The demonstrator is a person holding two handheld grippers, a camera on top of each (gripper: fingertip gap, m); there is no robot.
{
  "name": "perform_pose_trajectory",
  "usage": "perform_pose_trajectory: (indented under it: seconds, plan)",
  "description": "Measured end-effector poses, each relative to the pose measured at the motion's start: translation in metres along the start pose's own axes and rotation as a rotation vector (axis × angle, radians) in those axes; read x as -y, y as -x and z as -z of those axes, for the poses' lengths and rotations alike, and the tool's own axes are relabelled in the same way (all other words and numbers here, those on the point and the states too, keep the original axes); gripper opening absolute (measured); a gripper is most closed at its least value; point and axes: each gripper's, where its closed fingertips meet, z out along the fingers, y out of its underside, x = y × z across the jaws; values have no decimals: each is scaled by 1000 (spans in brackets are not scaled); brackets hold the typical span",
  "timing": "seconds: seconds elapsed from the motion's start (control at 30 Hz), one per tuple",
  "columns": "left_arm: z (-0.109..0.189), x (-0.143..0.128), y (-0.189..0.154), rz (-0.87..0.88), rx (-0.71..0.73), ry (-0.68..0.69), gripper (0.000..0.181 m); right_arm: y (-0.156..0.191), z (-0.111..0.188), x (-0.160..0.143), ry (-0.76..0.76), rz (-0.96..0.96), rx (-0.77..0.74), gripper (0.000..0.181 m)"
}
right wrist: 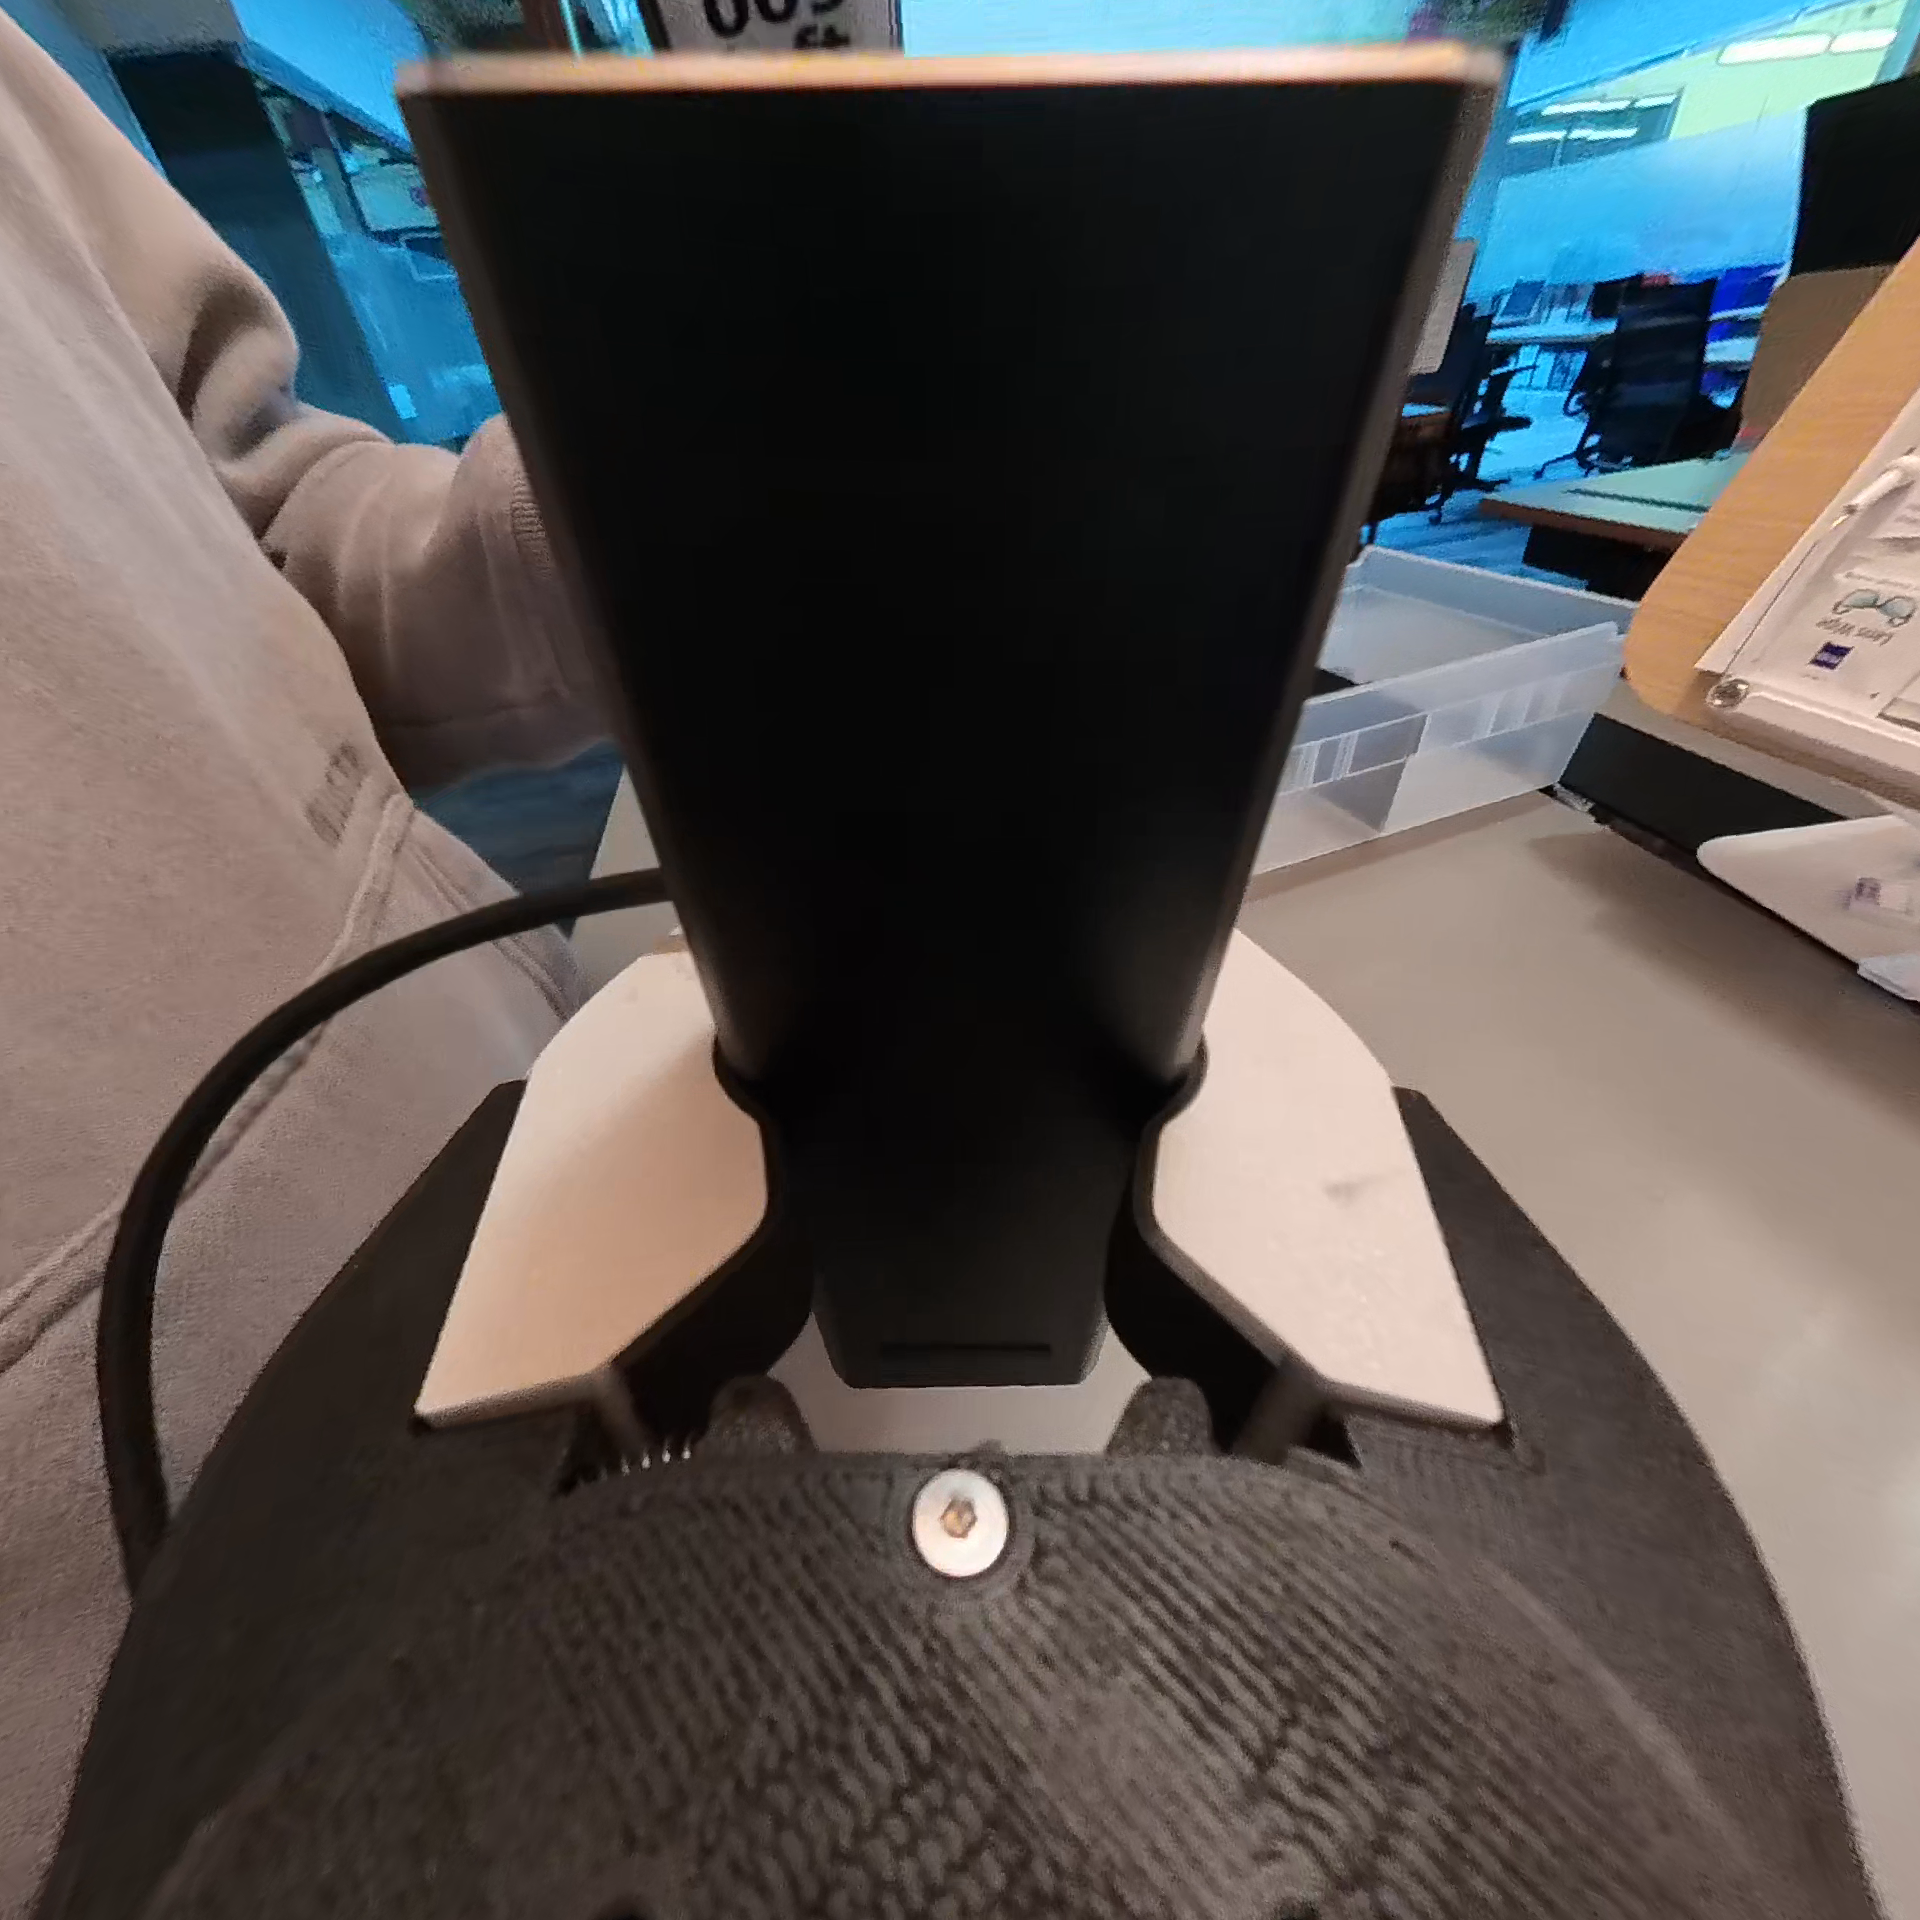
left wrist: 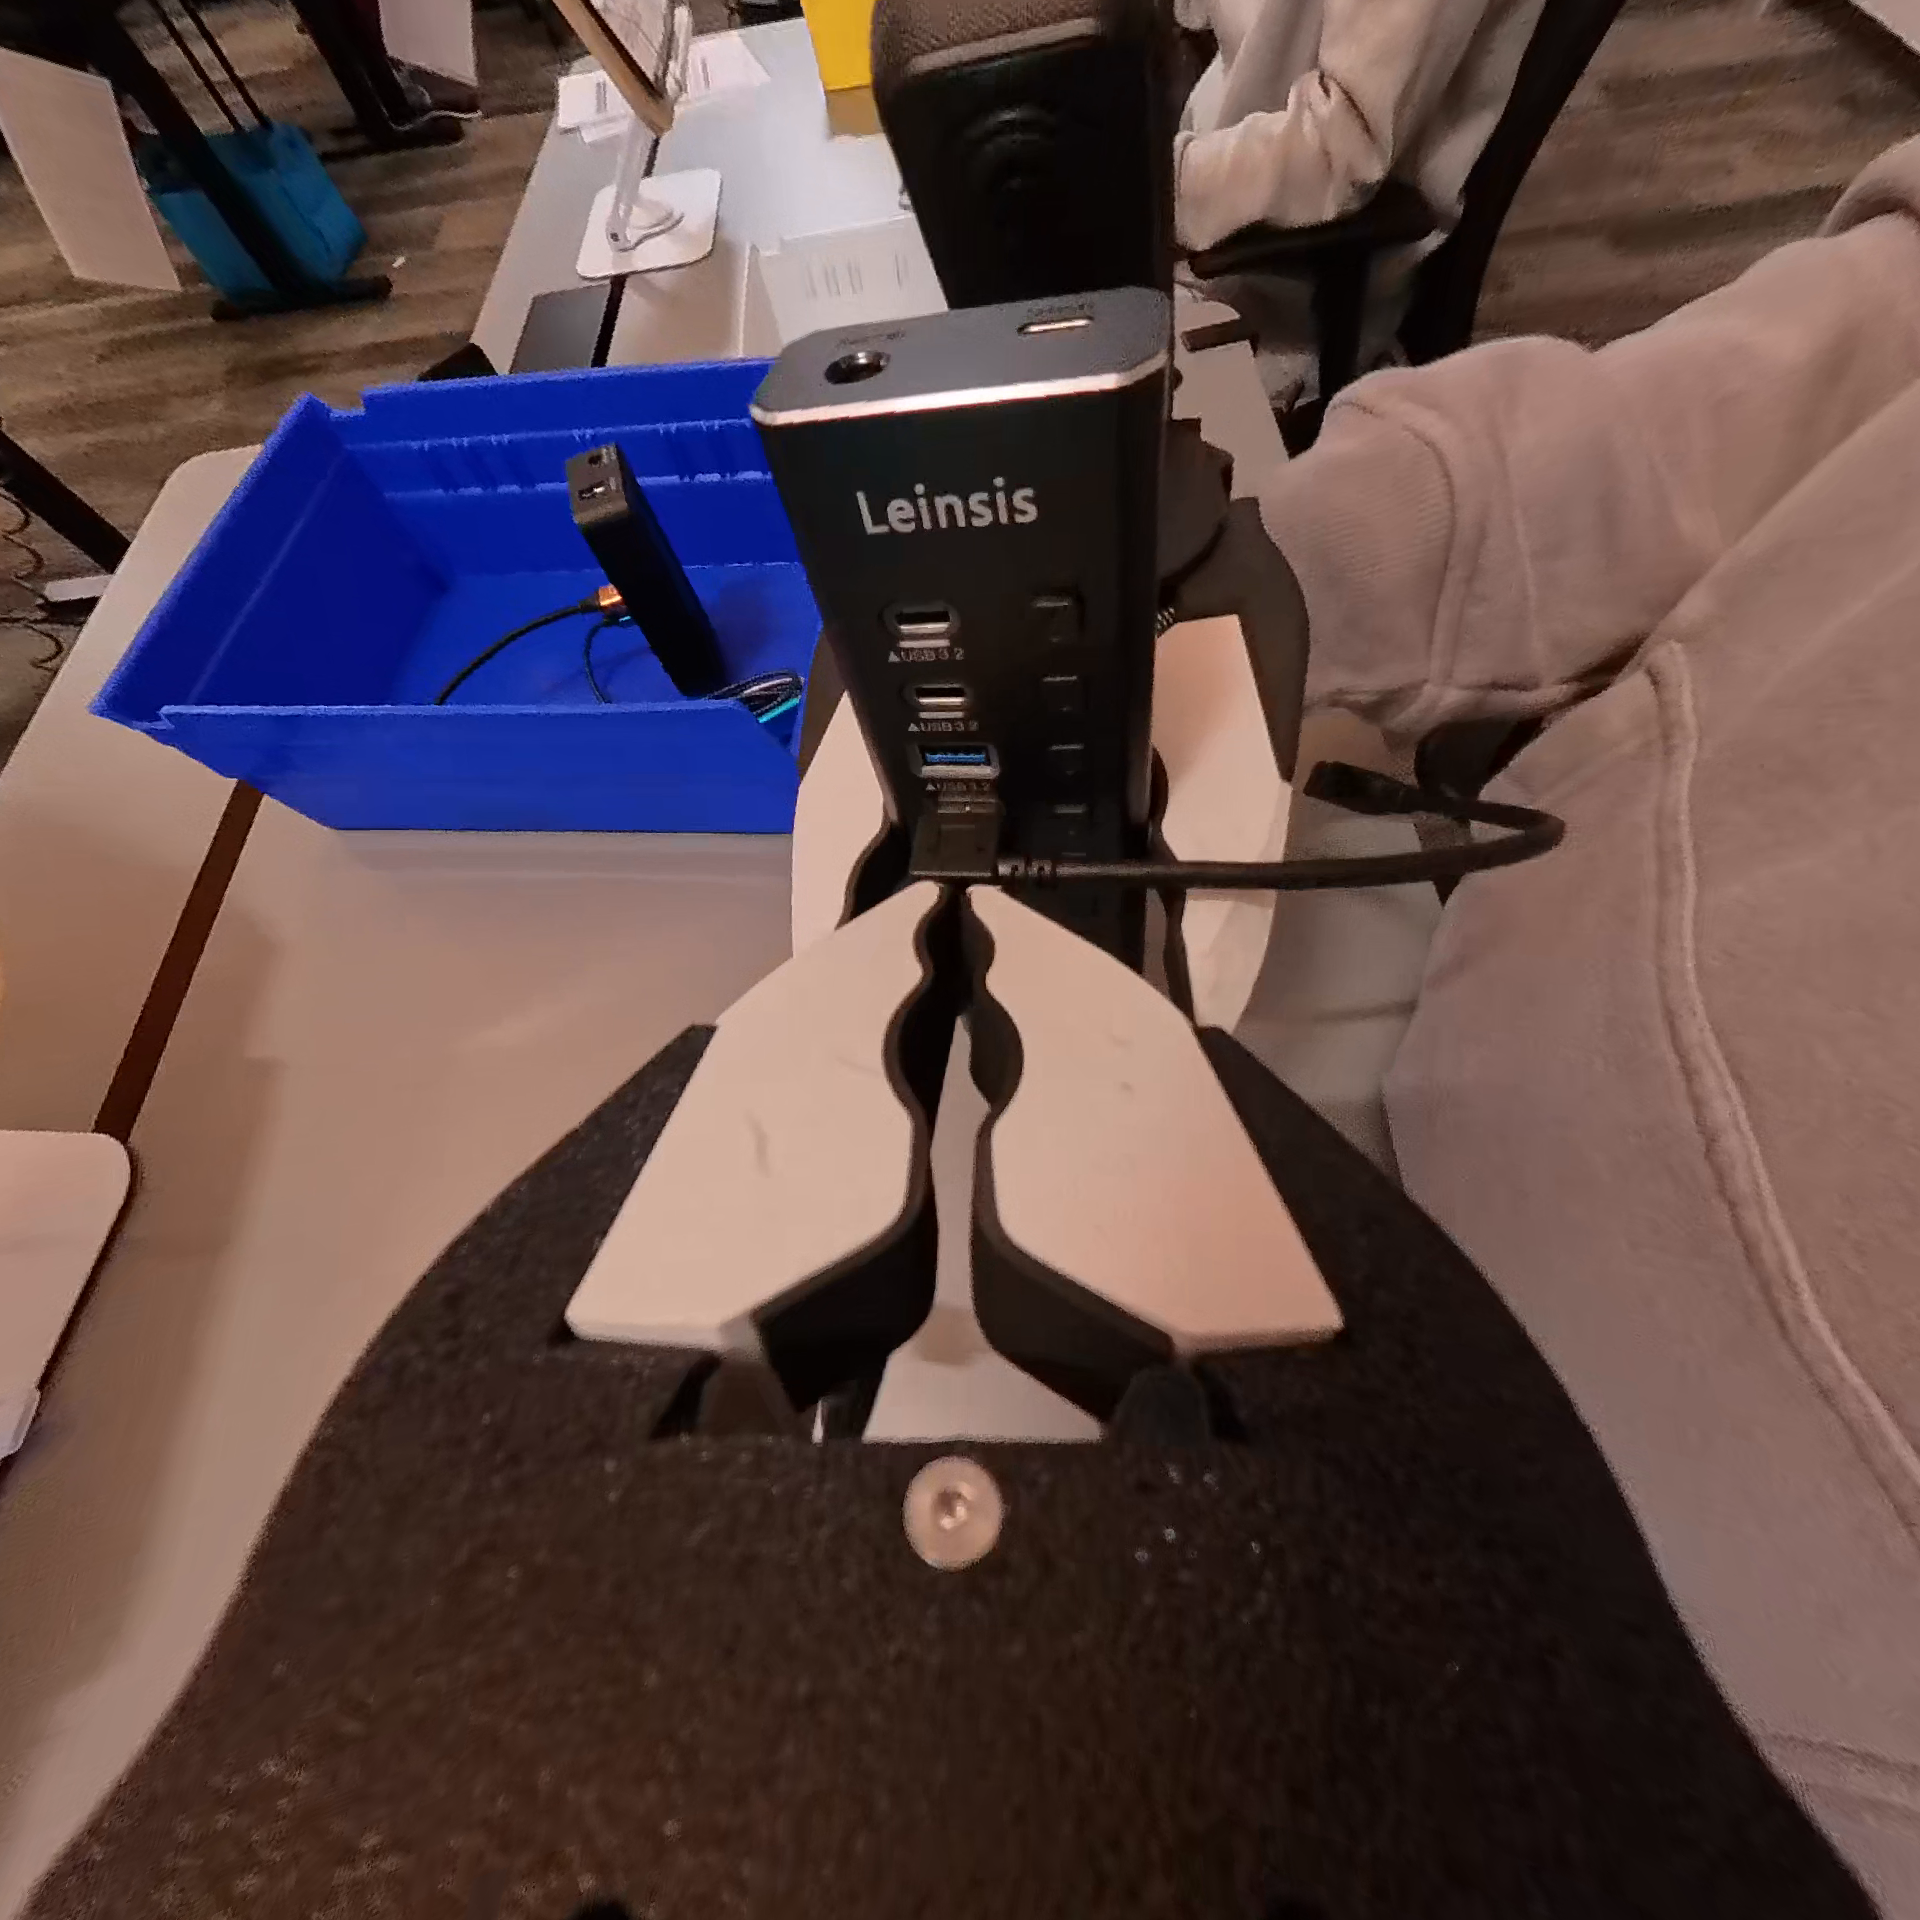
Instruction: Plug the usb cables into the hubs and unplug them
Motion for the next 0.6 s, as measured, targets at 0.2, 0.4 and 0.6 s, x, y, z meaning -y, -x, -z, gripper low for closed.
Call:
perform_pose_trajectory:
  seconds: [0.2, 0.4, 0.6]
  plan:
    - [-1, 2, 1, 29, -2, -38, 0, -1, 0, 3, -47, -6, 9, 74]
    - [40, 35, 34, 146, 200, -349, 12, -16, 13, 15, -70, 17, -106, 74]
    - [76, 8, 46, 314, 295, -482, 16, -70, 100, 78, -135, 57, -417, 74]
